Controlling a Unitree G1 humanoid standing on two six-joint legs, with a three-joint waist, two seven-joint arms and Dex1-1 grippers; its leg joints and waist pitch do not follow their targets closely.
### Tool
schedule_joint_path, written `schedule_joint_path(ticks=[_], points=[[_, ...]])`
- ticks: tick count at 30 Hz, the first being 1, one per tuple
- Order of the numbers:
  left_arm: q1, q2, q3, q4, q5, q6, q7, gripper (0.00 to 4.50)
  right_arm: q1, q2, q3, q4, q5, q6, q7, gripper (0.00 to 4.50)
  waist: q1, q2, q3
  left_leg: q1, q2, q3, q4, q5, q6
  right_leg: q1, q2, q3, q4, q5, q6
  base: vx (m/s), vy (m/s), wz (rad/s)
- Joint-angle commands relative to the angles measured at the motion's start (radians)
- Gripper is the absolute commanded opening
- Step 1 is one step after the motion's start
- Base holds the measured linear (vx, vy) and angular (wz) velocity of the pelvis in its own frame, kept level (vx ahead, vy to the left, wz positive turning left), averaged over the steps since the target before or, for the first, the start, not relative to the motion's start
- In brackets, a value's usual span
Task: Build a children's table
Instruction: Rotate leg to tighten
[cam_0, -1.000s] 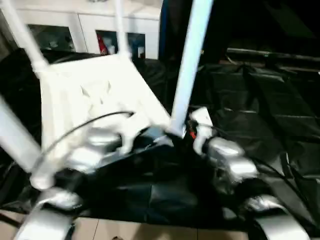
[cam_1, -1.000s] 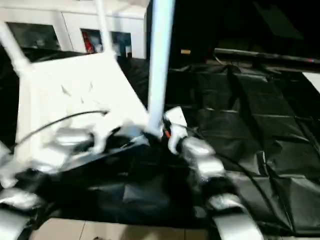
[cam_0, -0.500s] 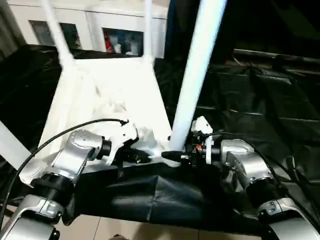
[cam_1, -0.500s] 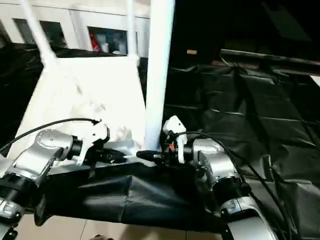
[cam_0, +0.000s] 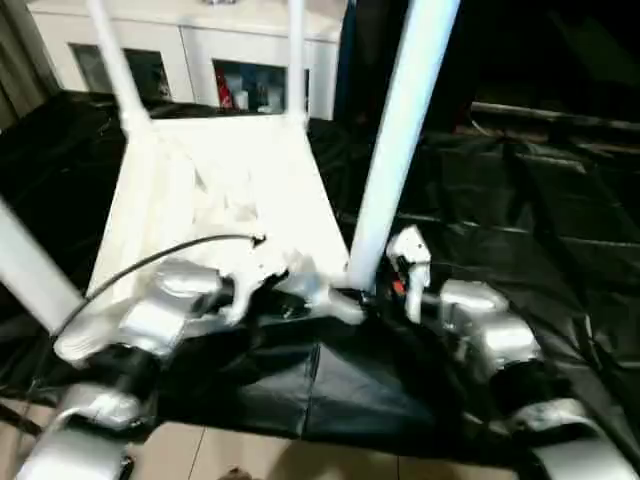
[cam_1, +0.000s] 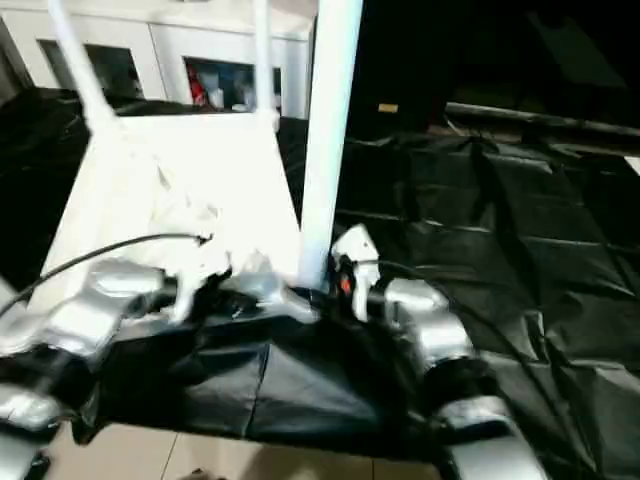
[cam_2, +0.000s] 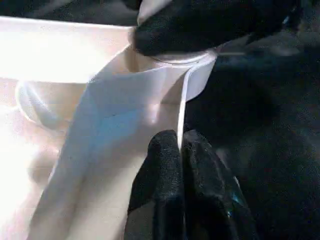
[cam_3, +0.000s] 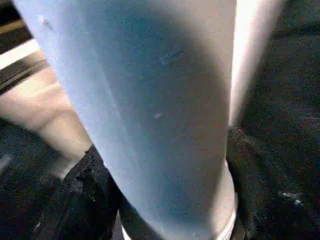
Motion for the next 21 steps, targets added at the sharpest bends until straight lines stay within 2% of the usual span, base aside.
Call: schedule_joint_path(ticks=[1, 2, 3, 4, 5, 6, 7, 9, 11, 12, 13, 14, 17, 21], points=[[-0.045, -0.087, 0.051, 0.039, -0.023, 0.015, 0.194, 0.0, 0.01, 0.075, 0.036, 0.041, -0.024, 0.028, -0.095, 2.61, -0.009, -0.001, -0.048, 0.033, 0.044, -0.025, -0.081, -0.286, -0.056, 0.015, -0.079, 0.036, -0.097, -0.303, -0.177, 0.0, 0.0, 0.0], [-0.054, -0.109, 0.051, 0.049, -0.024, 0.017, 0.21, 0.0, 0.006, 0.097, 0.04, 0.045, -0.023, 0.036, -0.106, 2.61, -0.007, -0.004, -0.049, 0.034, 0.044, -0.023, -0.079, -0.285, -0.045, 0.014, -0.077, 0.037, -0.098, -0.282, -0.172, 0.0, 0.0, 0.0], [-0.055, -0.111, 0.051, 0.049, -0.024, 0.017, 0.211, 0.0, 0.006, 0.099, 0.04, 0.045, -0.023, 0.036, -0.106, 2.61, -0.006, 0.0, -0.05, 0.029, 0.043, -0.023, -0.079, -0.272, -0.037, 0.017, -0.077, 0.037, -0.096, -0.258, -0.171, 0.0, 0.0, 0.0], [-0.06, -0.12, 0.049, 0.054, -0.021, 0.014, 0.218, 0.0, 0.004, 0.108, 0.054, 0.043, -0.034, 0.028, -0.107, 2.61, -0.004, -0.002, -0.055, 0.023, 0.042, -0.022, -0.077, -0.233, -0.022, 0.023, -0.075, 0.035, -0.09, -0.191, -0.171, 0.0, 0.0, 0.0], [-0.063, -0.13, 0.046, 0.056, -0.022, 0.012, 0.218, 0.0, 0.002, 0.116, 0.069, 0.039, -0.046, 0.021, -0.1, 2.61, -0.003, -0.003, -0.056, 0.022, 0.041, -0.021, -0.075, -0.212, -0.013, 0.025, -0.073, 0.035, -0.087, -0.153, -0.174, 0.052, 0.004, -0.01], [-0.066, -0.143, 0.037, 0.055, -0.026, 0.005, 0.199, 0.0, -0.001, 0.124, 0.091, 0.032, -0.056, 0.006, -0.069, 2.61, 0.001, -0.001, -0.06, 0.02, 0.038, -0.018, -0.069, -0.164, 0.011, 0.028, -0.071, 0.034, -0.078, -0.057, -0.189, 0.0, 0.0, 0.0], [-0.066, -0.143, 0.037, 0.055, -0.026, 0.005, 0.199, 0.0, -0.001, 0.124, 0.091, 0.032, -0.056, 0.006, -0.069, 2.96, 0.001, -0.002, -0.061, 0.019, 0.038, -0.017, -0.068, -0.152, 0.019, 0.03, -0.071, 0.034, -0.076, -0.032, -0.193, 0.0, 0.0, 0.0], [-0.066, -0.145, 0.03, 0.057, -0.023, -0.007, 0.168, 0.0, -0.014, 0.127, 0.082, 0.043, -0.046, -0.005, -0.046, 3.33, 0.002, -0.001, -0.06, 0.018, 0.038, -0.016, -0.067, -0.14, 0.036, 0.031, -0.071, 0.033, -0.076, -0.007, -0.205, 0.0, 0.0, 0.0], [-0.06, -0.136, 0.024, 0.052, -0.021, -0.013, 0.142, 0.0, -0.02, 0.12, 0.077, 0.047, -0.041, -0.01, -0.026, 3.33, 0.002, 0.001, -0.057, 0.02, 0.039, -0.016, -0.07, -0.167, 0.034, 0.029, -0.072, 0.032, -0.082, -0.052, -0.207, 0.0, 0.0, 0.0], [-0.05, -0.121, 0.016, 0.041, -0.023, -0.016, 0.107, 0.0, -0.024, 0.107, 0.077, 0.043, -0.033, -0.011, 0.004, 3.53, 0.001, 0.001, -0.056, 0.021, 0.041, -0.018, -0.072, -0.193, 0.028, 0.029, -0.073, 0.032, -0.085, -0.093, -0.205, 0.0, 0.0, 0.0], [-0.035, -0.1, 0.005, 0.024, -0.027, -0.018, 0.064, 0.0, -0.023, 0.088, 0.082, 0.031, -0.026, -0.01, 0.044, 3.53, -0.001, 0.0, -0.055, 0.021, 0.041, -0.019, -0.074, -0.205, 0.021, 0.029, -0.073, 0.032, -0.086, -0.116, -0.2, 0.0, 0.0, 0.0], [-0.025, -0.085, -0.002, 0.01, -0.03, -0.02, 0.034, 0.0, -0.022, 0.074, 0.087, 0.021, -0.022, -0.008, 0.073, 3.68, -0.002, 0.0, -0.056, 0.022, 0.042, -0.02, -0.074, -0.208, 0.02, 0.03, -0.074, 0.032, -0.086, -0.119, -0.2, 0.0, 0.0, 0.0], [0.009, -0.036, -0.021, -0.037, -0.044, -0.024, -0.064, 0.0, -0.006, 0.022, 0.114, -0.026, -0.011, 0.003, 0.202, 3.68, -0.005, 0.0, -0.059, 0.017, 0.043, -0.019, -0.071, -0.179, 0.034, 0.035, -0.072, 0.031, -0.079, -0.054, -0.21, 0.0, 0.0, 0.0], [0.05, 0.051, -0.045, -0.09, -0.056, -0.03, -0.193, 0.0, 0.026, -0.066, 0.15, -0.101, 0.013, 0.023, 0.397, 3.68, -0.006, 0.001, -0.061, 0.015, 0.044, -0.016, -0.064, -0.121, 0.071, 0.037, -0.068, 0.029, -0.069, 0.043, -0.231, 0.0, 0.0, 0.0]])
